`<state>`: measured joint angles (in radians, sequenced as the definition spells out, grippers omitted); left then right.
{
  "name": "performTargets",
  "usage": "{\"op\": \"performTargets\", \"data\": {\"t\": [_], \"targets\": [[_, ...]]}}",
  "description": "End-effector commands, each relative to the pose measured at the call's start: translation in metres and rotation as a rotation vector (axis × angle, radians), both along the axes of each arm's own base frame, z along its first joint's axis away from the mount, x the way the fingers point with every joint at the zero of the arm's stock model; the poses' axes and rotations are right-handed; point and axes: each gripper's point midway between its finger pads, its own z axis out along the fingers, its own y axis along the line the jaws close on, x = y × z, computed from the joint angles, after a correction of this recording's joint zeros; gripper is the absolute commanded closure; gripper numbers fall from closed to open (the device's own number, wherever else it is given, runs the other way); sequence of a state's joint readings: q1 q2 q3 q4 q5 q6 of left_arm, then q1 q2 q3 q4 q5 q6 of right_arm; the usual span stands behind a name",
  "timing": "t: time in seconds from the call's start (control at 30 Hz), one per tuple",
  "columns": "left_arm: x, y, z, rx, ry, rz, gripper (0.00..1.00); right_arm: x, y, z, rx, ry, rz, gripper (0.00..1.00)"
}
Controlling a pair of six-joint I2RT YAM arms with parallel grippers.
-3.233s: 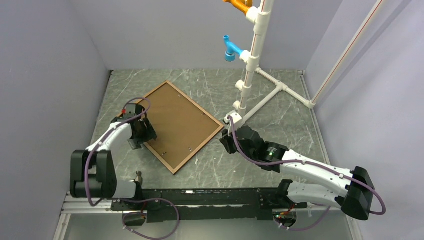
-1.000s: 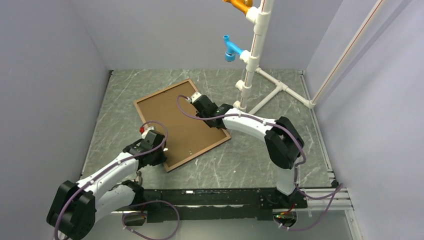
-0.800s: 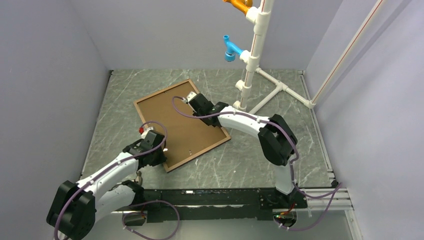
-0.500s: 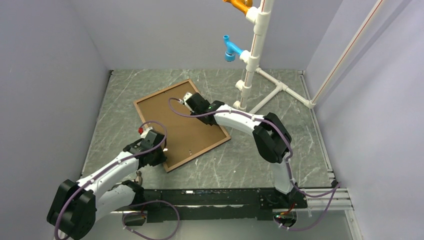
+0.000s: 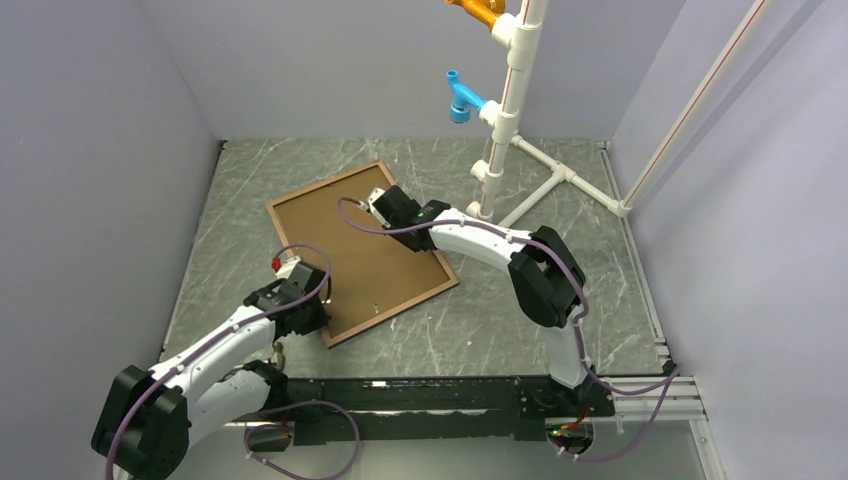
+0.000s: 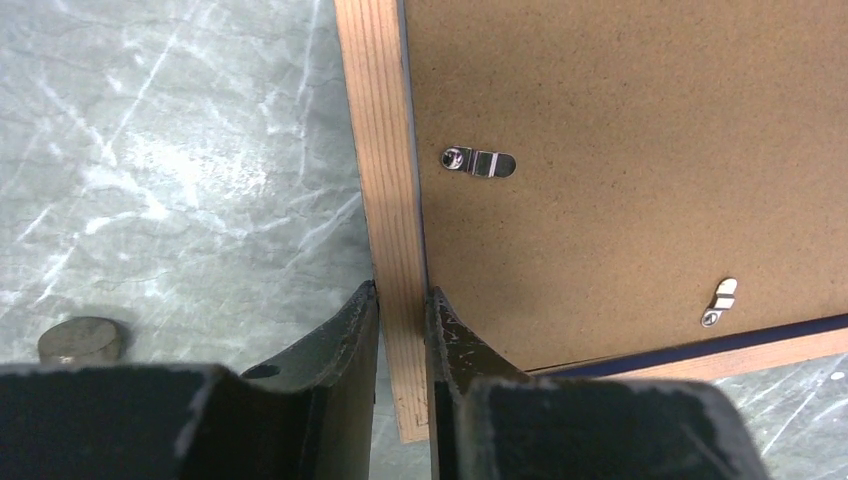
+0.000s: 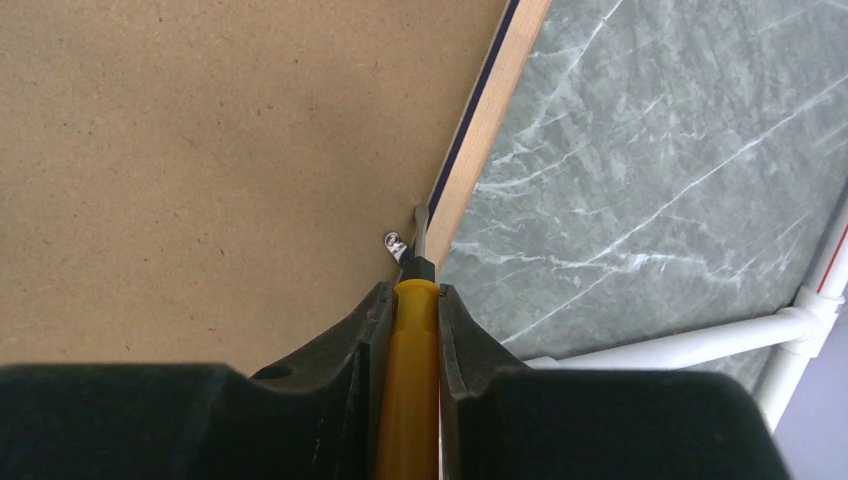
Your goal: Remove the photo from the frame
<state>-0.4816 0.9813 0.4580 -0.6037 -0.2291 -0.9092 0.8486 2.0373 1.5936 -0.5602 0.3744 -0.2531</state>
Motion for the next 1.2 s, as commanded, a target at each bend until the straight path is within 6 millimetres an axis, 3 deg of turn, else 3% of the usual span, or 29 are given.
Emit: {"op": "performTargets", "data": {"t": [0.0, 0.13, 0.27, 0.3, 0.47, 0.6, 0.73, 0.87, 1.03, 1.17], "targets": [[-0.008, 0.019, 0.001, 0.091, 0.024, 0.020, 1.00, -0.032, -0.019, -0.006, -0.029, 0.138, -0.009, 1.00], [0.011, 0.026, 0.000, 0.054, 0.047, 0.039, 1.00, -0.045, -0.017, -0.005, 0.000, 0.176, -0.012, 1.00], [0.031, 0.054, 0.002, 0.015, 0.089, 0.137, 1.00, -0.050, -0.008, 0.004, 0.124, 0.154, -0.051, 1.00], [0.036, 0.059, 0.005, 0.011, 0.081, 0.157, 0.95, -0.049, -0.004, 0.010, 0.163, 0.136, -0.066, 1.00], [0.051, 0.070, 0.018, 0.011, 0.037, 0.214, 0.50, -0.048, 0.015, 0.038, 0.309, 0.107, -0.079, 1.00], [0.056, 0.070, 0.035, -0.011, 0.027, 0.226, 0.31, -0.058, 0.026, 0.049, 0.342, 0.117, -0.034, 1.00], [0.049, 0.052, 0.049, -0.117, -0.008, 0.213, 0.23, -0.052, 0.020, 0.055, 0.316, 0.060, -0.023, 1.00], [0.033, 0.017, 0.054, -0.315, -0.037, 0.170, 0.21, -0.038, 0.016, 0.055, 0.293, 0.019, -0.030, 1.00], [0.011, -0.034, 0.054, -0.572, -0.005, 0.145, 0.21, -0.035, 0.004, 0.042, 0.238, 0.022, -0.099, 1.00], [0.000, -0.051, 0.043, -0.672, 0.068, 0.241, 0.21, -0.043, -0.003, 0.025, 0.225, 0.013, -0.132, 1.00]]}}
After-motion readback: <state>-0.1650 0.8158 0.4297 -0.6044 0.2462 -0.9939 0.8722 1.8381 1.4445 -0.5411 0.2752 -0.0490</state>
